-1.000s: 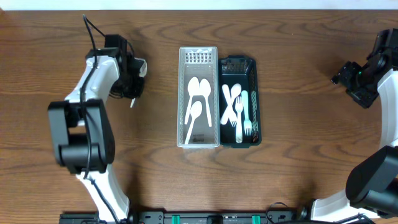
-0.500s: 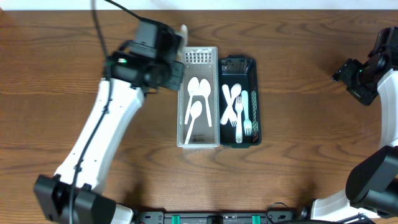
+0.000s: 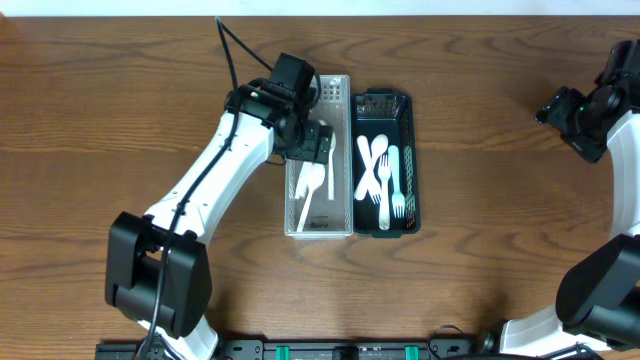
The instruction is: Pack container
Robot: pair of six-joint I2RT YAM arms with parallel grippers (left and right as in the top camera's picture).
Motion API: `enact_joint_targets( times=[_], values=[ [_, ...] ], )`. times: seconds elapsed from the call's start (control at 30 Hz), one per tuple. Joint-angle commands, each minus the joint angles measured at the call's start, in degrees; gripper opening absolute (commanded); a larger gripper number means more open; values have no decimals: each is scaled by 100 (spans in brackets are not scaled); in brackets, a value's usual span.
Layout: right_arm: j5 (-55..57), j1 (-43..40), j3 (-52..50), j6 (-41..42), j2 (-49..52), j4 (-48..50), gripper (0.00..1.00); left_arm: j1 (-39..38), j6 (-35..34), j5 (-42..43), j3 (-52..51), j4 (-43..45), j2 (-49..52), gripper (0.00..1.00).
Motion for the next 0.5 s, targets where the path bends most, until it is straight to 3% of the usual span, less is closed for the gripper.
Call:
enact_joint_targets(
  times=[0.0, 0.17, 0.23, 0.47],
  values=[
    [-229, -22, 4, -507, -17, 92, 79, 199, -76, -11, 345, -26, -422, 100],
    [-1622, -22, 4, -1696, -240, 542, 75, 505, -74, -13, 603, -22, -1272, 98],
    [-2017, -22, 4, -1808, -372, 654, 76, 629, -72, -70, 610, -24, -1711, 98],
    [-2199, -22, 4, -2186, -1484, 682, 77, 887, -70, -1276, 610, -380, -3316, 98]
  ],
)
